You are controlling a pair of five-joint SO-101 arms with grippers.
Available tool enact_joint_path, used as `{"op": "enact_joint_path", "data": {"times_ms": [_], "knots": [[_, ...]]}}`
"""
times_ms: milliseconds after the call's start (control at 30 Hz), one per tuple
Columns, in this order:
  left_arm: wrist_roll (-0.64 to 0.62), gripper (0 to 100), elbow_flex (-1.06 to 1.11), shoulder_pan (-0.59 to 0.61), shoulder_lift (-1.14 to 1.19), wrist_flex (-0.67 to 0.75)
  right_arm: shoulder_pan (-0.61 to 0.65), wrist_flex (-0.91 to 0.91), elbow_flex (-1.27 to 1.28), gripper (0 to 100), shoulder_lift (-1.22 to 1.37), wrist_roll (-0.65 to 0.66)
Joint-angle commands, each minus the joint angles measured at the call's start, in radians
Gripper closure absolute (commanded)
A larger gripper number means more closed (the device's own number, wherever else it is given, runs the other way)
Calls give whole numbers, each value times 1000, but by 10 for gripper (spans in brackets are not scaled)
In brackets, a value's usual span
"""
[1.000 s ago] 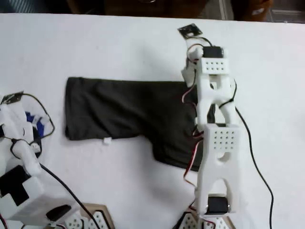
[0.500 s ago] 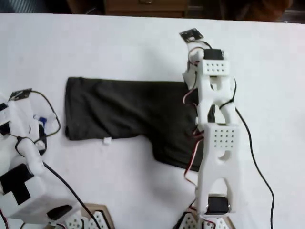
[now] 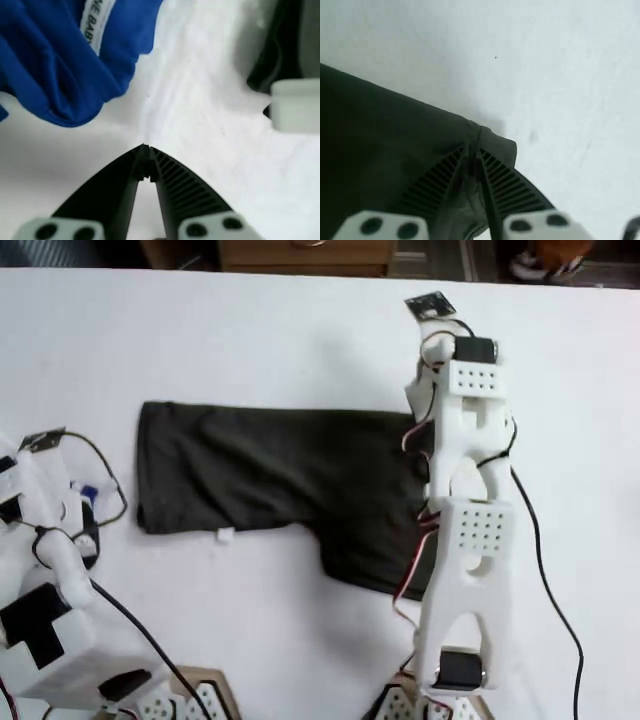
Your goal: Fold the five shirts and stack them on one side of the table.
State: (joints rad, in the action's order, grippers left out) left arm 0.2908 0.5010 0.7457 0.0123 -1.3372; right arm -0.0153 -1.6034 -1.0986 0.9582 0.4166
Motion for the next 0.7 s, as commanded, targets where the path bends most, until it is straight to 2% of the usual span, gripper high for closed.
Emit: {"op": "enact_joint_path", "data": {"times_ms": [0,133,267,400,667], "knots": [[-6,976,1,-12,-41,-28,8,-124,-132,979,-84,-6],[-6,976,1,-6,-41,-38,15,-171,-207,979,-153,-6],[-6,976,1,-6,-41,-66,18,-171,-141,979,-275,-6],[-6,976,16,-6,-43,-80,30,-171,35,978,-458,-6],[2,976,196,-11,-44,41,35,-171,532,978,-940,2]]}}
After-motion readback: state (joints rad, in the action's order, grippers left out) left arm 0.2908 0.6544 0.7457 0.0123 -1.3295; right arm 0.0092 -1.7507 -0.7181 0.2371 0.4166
